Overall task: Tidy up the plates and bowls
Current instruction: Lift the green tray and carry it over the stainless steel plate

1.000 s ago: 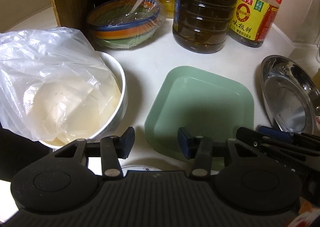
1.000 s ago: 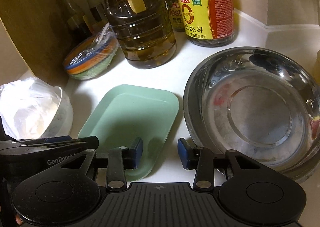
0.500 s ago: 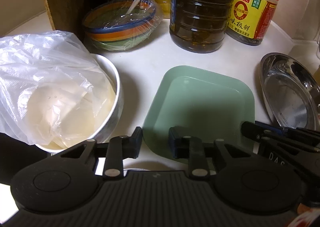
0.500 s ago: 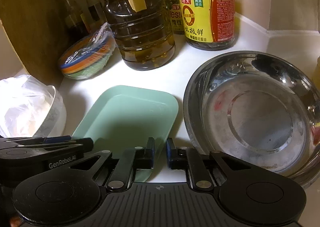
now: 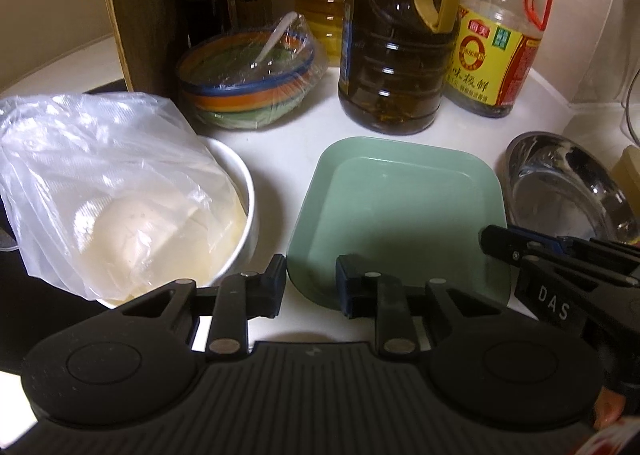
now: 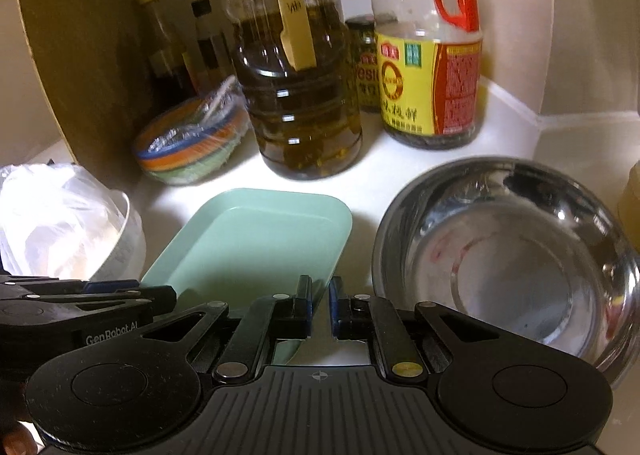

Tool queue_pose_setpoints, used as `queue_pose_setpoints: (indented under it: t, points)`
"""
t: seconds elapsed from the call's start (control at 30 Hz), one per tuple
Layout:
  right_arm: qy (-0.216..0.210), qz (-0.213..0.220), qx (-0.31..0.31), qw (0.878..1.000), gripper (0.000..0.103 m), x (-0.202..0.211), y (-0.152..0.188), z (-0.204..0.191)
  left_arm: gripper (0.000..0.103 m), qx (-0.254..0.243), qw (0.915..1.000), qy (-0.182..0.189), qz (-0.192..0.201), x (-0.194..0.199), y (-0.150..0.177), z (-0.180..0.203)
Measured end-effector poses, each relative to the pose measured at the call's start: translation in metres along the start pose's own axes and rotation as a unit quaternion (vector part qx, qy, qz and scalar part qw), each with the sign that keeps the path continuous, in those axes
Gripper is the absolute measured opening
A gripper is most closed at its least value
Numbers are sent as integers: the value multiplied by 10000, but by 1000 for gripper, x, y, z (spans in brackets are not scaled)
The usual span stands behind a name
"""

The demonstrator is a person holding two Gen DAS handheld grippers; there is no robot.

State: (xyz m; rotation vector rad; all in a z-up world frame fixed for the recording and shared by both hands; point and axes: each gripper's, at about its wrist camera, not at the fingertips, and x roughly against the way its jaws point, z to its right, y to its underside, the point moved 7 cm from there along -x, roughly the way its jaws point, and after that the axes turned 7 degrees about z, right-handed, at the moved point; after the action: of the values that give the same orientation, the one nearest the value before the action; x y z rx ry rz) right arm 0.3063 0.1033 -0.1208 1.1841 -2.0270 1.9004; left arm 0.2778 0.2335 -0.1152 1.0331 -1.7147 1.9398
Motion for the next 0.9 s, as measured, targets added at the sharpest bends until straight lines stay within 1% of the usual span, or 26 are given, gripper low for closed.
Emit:
queue_pose_setpoints:
  t: [0.2,0.37,0.63,0.9]
  points:
    - [77,208,-51,9997,8,12,-10,3,24,-84,9996,144,226,12,-14,7]
    - [202,337,-135,9991,9,24,-17,16,24,-220,9986,312,355,20,-22,25]
    - [613,454,-314,9966,9,47,-21,57,24,-456,9957,698,412,23,-27,74]
    - [1129,419,-649,9906,9,64,-11,108,24,-753,9900,1136,362,19,-26,126]
